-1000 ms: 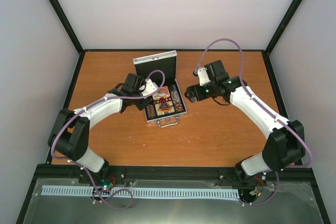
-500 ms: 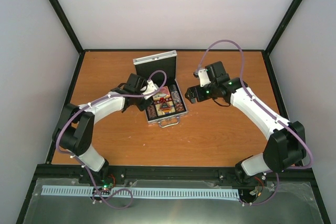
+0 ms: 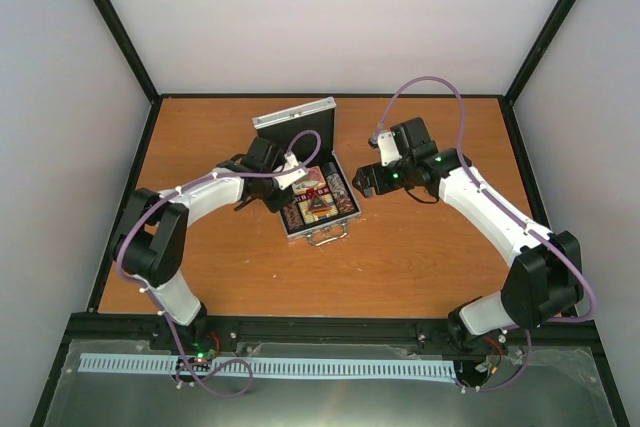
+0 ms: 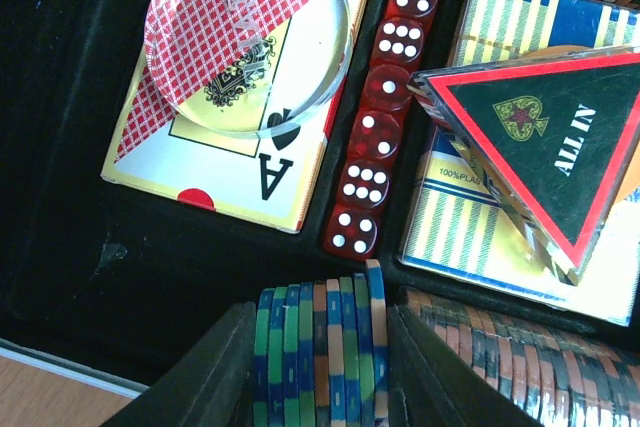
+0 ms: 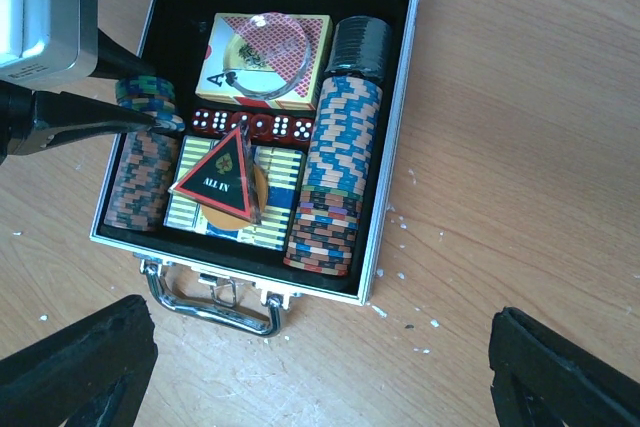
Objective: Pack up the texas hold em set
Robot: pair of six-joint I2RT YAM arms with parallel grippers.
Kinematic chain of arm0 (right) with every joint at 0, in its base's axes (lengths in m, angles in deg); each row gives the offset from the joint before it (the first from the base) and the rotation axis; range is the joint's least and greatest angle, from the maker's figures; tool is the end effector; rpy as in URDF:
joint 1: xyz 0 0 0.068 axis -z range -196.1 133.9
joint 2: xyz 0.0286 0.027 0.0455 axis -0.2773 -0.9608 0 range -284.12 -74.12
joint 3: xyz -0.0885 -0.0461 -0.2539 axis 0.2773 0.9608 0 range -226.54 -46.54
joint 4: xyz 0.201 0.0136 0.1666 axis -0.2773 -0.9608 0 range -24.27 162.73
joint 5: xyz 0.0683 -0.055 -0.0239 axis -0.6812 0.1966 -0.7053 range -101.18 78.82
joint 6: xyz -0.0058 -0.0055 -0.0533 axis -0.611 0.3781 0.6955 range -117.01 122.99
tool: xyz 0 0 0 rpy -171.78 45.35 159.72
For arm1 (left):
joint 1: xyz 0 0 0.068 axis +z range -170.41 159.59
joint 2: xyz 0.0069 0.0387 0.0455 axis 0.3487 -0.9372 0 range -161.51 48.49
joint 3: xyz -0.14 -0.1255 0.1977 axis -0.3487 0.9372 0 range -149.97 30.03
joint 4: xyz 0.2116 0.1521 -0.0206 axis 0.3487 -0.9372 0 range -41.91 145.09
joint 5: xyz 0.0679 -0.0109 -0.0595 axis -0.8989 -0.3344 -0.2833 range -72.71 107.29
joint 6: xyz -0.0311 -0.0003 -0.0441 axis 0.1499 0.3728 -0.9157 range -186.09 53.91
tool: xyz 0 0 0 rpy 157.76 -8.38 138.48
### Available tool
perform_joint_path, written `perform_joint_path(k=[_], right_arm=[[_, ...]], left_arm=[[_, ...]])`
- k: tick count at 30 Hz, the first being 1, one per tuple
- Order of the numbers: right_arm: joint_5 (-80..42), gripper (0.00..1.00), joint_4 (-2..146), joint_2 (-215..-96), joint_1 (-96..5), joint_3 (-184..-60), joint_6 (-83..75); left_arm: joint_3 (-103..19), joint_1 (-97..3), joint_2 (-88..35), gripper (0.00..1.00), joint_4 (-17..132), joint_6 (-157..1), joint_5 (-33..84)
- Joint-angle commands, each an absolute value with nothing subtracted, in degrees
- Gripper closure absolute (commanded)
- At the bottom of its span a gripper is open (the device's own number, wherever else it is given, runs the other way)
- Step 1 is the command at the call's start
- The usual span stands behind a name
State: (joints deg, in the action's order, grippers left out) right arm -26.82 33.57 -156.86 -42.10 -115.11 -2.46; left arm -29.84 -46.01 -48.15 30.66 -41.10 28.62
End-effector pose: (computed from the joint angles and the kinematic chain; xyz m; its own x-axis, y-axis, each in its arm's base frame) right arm 0.2686 0.1416 0.2867 -0.7715 -0.2745 -0.5739 -0.4958 0.8248 0.2720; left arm 0.2992 -0.1512 0.1818 -0.5011 0.6995 -0.5095 0.7953 0.6043 0.0475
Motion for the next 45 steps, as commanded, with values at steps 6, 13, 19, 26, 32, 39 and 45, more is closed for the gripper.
perform_joint_path(k=[6,13,19,26,32,39,45], right_arm=[[-27.3,0.10,34.0,-156.7,-41.7,-115.2,-2.9],[-27.7,0.10,33.7,-157.0,-41.7,-115.5,-2.5],[-28.2,0.09,33.8,-156.8,-41.7,-115.5,-2.5],[-28.4,0.10,33.9,-156.9,-41.7,-115.4,-2.6],[-28.2,0.09,33.8,-156.7,-41.7,-115.4,-2.6],[-26.6,0.10,34.2,-155.9,-41.7,-115.2,-3.1],[-21.7,0.08,34.8,-153.7,-41.1,-115.4,-4.8]], left_arm=[[-32.4,-46.6,-49.6,0.68,23.1,-44.1,33.4],[-33.6,-46.6,-50.7,0.59,22.1,-45.0,33.7],[-33.9,-46.6,-50.9,0.53,21.9,-45.6,32.8],[-34.8,-46.6,-51.6,0.44,21.3,-47.0,31.5],[-35.8,-46.6,-53.1,0.39,20.9,-47.9,30.7],[-36.6,-46.5,-52.3,0.36,21.3,-49.3,31.7],[-35.0,-46.3,-47.2,0.25,24.6,-52.9,31.0]])
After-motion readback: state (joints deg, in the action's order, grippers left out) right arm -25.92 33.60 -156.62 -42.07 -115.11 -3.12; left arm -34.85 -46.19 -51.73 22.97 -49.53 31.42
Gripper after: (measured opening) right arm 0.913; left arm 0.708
